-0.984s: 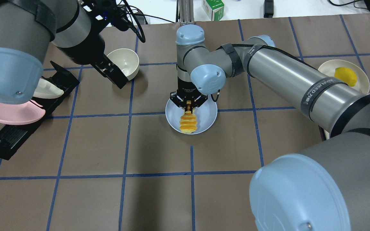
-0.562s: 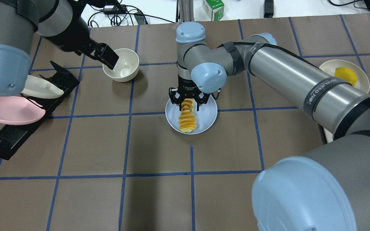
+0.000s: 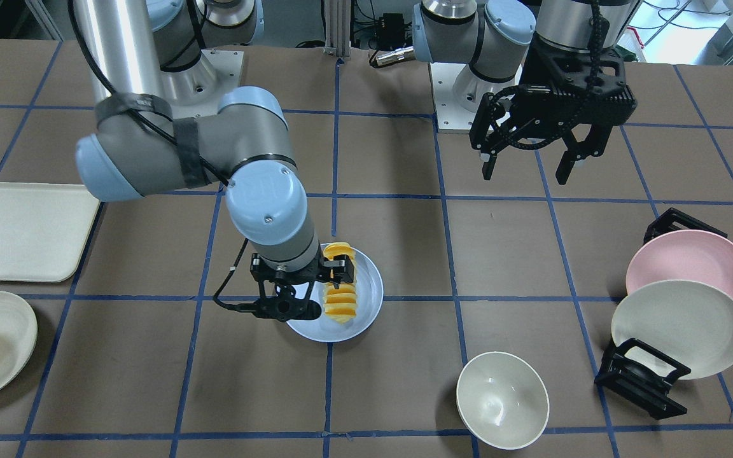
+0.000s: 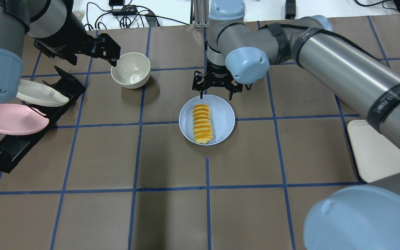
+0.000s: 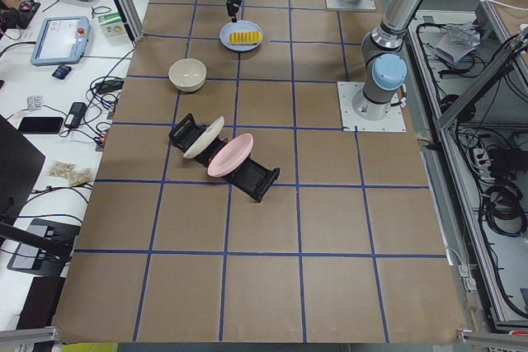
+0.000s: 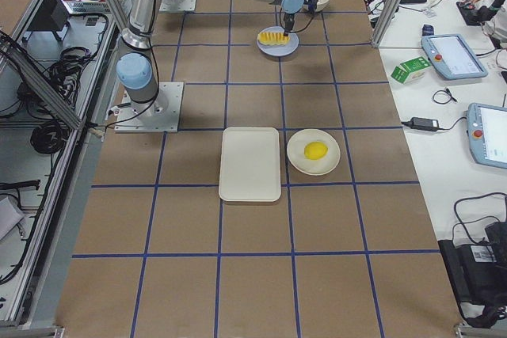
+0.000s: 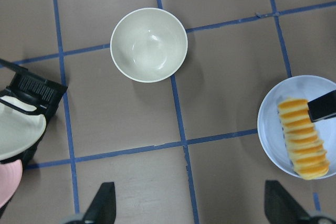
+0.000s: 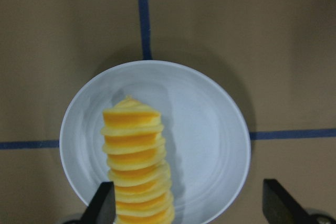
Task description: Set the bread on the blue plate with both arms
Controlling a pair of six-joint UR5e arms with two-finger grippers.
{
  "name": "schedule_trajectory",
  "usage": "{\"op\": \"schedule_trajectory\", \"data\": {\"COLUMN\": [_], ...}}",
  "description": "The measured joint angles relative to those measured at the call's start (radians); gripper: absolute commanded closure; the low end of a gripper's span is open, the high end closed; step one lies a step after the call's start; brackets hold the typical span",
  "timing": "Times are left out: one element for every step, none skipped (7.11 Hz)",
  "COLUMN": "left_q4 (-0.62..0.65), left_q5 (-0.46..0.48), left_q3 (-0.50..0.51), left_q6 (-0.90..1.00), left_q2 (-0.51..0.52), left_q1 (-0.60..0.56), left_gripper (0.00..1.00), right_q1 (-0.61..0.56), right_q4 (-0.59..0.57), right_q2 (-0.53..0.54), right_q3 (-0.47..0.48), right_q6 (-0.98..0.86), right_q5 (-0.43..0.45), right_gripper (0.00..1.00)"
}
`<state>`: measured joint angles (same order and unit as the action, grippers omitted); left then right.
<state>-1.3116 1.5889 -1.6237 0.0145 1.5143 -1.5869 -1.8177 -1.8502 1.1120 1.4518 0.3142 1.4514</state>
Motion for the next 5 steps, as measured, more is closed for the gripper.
{"op": "schedule_trajectory", "data": {"left_q4": [-0.045, -0.090, -0.111, -0.117, -0.119], "left_q5": [0.014, 0.036, 0.048, 0.053, 0.056], "left_q3": [0.005, 0.011, 0.017, 0.021, 0.022], "left_q6": [-0.046, -0.067, -0.076, -0.079, -0.080], "left_q2": [-0.005, -0.003, 0.001, 0.004, 0.006], "left_q1": [0.000, -0.002, -0.003, -0.005, -0.005], "left_gripper": [0.00, 0.00, 0.00, 0.00, 0.00], "right_q1": [0.053, 0.112, 0.169, 0.217, 0.250], "right_q4": [0.032, 0.090, 0.171, 0.255, 0.324], "right_q2": [0.057, 0.118, 0.190, 0.262, 0.326], "right_q3": [0.005, 0.006, 0.006, 0.009, 0.017], "right_q6": [-0.036, -0.078, -0.120, -0.160, -0.189], "right_q5": [0.000, 0.000, 0.003, 0.019, 0.048], "right_gripper": [0.00, 0.00, 0.00, 0.00, 0.00]}}
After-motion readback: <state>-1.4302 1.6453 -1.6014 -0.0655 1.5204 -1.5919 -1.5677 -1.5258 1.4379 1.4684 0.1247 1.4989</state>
